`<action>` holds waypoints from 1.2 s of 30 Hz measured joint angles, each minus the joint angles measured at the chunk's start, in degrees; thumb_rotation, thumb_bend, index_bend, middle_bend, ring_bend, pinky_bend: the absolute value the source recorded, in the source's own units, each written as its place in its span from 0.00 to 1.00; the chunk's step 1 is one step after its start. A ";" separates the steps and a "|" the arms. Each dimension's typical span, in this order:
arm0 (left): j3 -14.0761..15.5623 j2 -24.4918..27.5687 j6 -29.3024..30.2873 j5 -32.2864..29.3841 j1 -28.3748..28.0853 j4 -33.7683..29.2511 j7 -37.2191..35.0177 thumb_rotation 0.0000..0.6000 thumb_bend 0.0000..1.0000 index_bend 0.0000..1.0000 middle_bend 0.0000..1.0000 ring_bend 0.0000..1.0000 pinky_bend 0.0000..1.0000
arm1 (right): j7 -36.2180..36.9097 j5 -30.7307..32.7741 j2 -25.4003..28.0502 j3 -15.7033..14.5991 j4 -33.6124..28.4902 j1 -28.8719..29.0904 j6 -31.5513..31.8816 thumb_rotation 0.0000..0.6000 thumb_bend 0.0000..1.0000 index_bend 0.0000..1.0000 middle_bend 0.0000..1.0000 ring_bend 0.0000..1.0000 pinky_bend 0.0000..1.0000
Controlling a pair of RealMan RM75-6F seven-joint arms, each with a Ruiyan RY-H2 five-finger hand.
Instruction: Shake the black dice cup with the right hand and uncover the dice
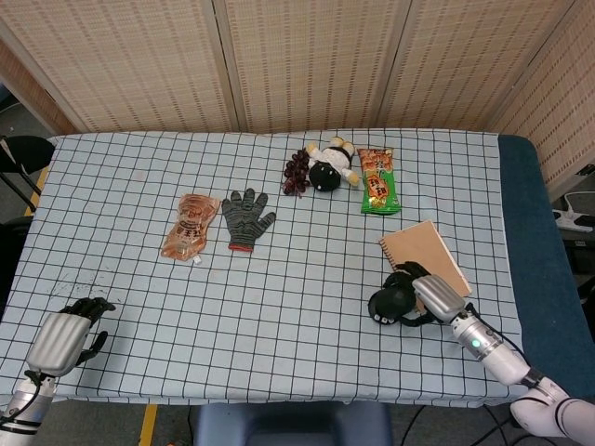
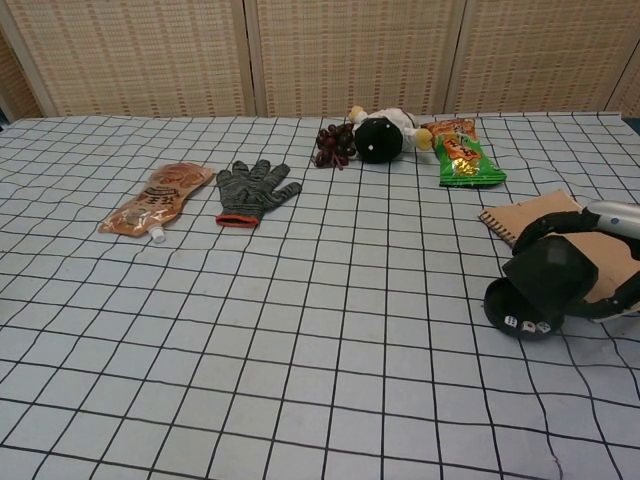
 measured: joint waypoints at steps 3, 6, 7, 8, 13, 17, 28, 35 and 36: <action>0.02 -0.04 0.00 0.01 0.01 0.08 0.03 1.00 0.42 0.32 0.29 0.28 0.53 | -0.81 -0.02 -0.63 0.42 0.77 -0.58 2.07 1.00 0.17 0.68 0.56 0.40 0.29; 0.05 -0.03 -0.01 0.04 0.00 0.02 0.00 1.00 0.42 0.32 0.29 0.28 0.53 | -1.15 -0.15 -0.90 0.76 1.09 -1.11 4.01 1.00 0.17 0.69 0.56 0.41 0.29; 0.05 -0.04 0.09 0.12 0.02 0.04 0.06 1.00 0.42 0.32 0.29 0.28 0.53 | -1.20 -0.21 -0.89 0.85 1.06 -1.25 4.53 1.00 0.17 0.69 0.56 0.41 0.29; 0.06 -0.04 0.12 0.13 0.04 0.06 0.11 1.00 0.42 0.32 0.29 0.28 0.53 | -1.25 -0.27 -0.79 0.92 0.91 -1.38 5.04 1.00 0.17 0.69 0.56 0.41 0.29; 0.00 0.06 0.17 -0.03 0.10 -0.04 -0.08 1.00 0.42 0.32 0.29 0.28 0.53 | -3.88 0.16 0.87 1.77 -1.49 -2.40 7.67 1.00 0.17 0.69 0.56 0.41 0.29; 0.03 0.06 0.04 -0.08 0.09 -0.11 -0.03 1.00 0.42 0.32 0.29 0.28 0.53 | -11.41 2.59 3.15 2.81 -5.20 -3.63 7.80 1.00 0.17 0.68 0.56 0.40 0.30; 0.08 -0.03 -0.30 -0.26 0.03 -0.23 0.56 1.00 0.42 0.32 0.29 0.28 0.53 | -39.92 15.83 13.80 3.81 -24.21 -7.86 1.67 1.00 0.17 0.57 0.55 0.33 0.30; 0.07 0.06 -0.17 -0.21 0.07 -0.28 0.38 1.00 0.42 0.32 0.29 0.28 0.53 | -42.06 17.80 13.47 3.63 -23.84 -8.37 -2.39 1.00 0.17 0.48 0.45 0.25 0.27; 0.06 0.06 -0.20 -0.26 0.07 -0.30 0.32 1.00 0.42 0.32 0.29 0.28 0.53 | -41.16 17.64 12.98 3.66 -22.99 -8.25 -2.83 1.00 0.17 0.48 0.44 0.25 0.27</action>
